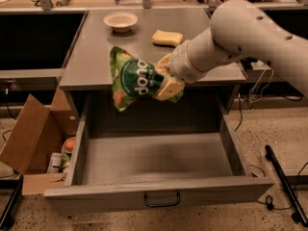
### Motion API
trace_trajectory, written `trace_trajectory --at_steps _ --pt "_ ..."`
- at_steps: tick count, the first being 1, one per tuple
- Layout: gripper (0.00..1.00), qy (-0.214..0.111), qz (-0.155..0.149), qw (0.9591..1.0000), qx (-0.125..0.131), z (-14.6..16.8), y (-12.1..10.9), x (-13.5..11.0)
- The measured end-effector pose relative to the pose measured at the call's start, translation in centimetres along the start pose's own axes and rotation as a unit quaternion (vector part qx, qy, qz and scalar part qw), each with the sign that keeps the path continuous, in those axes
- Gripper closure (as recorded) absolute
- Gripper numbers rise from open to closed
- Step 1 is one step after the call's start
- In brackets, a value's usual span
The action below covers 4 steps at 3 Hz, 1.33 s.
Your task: Pick green rice chip bag from top drawer and place on counter
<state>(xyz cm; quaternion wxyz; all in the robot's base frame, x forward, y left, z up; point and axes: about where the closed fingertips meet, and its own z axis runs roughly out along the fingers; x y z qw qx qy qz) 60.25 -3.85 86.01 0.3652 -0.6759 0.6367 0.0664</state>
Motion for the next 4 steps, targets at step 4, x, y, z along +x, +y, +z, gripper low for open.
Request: trace_trajectory --at_steps 4 --pt "1.00 0.022 0.078 0.9952 0.054 -4.7 -6.5 1.3"
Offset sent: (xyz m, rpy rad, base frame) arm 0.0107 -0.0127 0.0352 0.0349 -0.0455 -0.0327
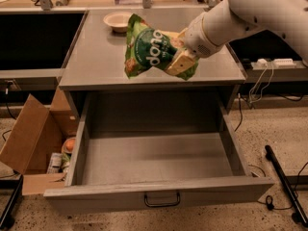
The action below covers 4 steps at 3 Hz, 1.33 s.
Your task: Pick green rice chip bag from top drawer and place on counter
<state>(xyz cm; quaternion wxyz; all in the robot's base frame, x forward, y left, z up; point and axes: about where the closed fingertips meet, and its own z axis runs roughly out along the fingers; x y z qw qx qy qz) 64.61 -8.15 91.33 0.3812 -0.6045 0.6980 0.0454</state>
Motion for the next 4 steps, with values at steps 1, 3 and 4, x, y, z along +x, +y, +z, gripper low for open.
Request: trace_trajectory --at_steps 1,3,4 --pt "1.00 0.022 0.047 0.9987 0.003 0.2 -3.0 1.9" --pt "1.00 0.074 0.111 0.9911 0.006 0.6 -7.8 6.6" --pt "1.00 0.088 0.130 0.9875 0.008 0.3 -8.9 8.1"
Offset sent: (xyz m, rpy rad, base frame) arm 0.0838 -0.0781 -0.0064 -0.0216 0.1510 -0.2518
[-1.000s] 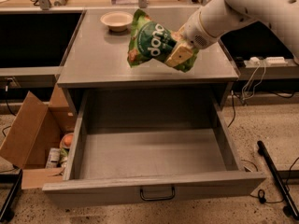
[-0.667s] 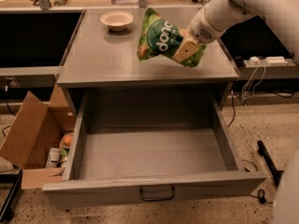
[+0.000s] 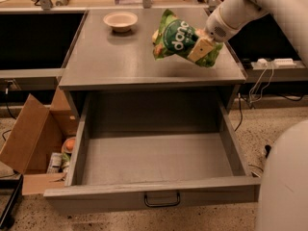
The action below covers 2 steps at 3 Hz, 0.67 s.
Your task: Pick green rice chip bag from top drawer and place on counter
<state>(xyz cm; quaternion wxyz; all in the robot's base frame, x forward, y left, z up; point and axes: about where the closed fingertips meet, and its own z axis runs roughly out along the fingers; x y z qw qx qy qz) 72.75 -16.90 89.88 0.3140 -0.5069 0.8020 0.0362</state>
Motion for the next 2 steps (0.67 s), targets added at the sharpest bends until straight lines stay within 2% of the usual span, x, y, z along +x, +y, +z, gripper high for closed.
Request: trace_trajectory --at_steps 2 --pt "0.98 0.015 0.024 0.9996 -0.001 1.1 -2.4 0.8"
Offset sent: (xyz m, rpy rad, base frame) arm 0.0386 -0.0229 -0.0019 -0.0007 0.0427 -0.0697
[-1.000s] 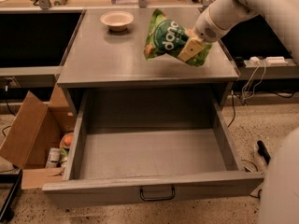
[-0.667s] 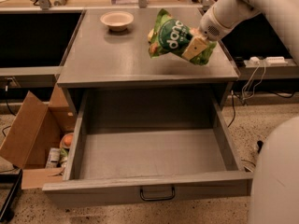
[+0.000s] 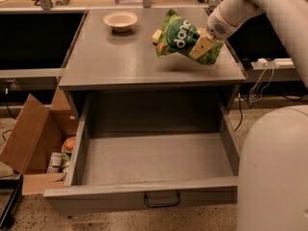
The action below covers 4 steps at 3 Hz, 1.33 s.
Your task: Pick green rice chip bag from top drawer and place on counter
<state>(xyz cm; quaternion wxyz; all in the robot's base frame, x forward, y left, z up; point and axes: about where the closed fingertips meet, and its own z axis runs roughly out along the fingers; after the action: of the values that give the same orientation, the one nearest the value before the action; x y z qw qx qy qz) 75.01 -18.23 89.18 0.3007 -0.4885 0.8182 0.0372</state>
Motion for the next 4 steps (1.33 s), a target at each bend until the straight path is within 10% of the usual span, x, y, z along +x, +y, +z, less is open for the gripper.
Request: trace_trajectory --at_steps 4 --pt "0.01 0.000 0.000 1.0000 0.000 0.01 0.00 0.00"
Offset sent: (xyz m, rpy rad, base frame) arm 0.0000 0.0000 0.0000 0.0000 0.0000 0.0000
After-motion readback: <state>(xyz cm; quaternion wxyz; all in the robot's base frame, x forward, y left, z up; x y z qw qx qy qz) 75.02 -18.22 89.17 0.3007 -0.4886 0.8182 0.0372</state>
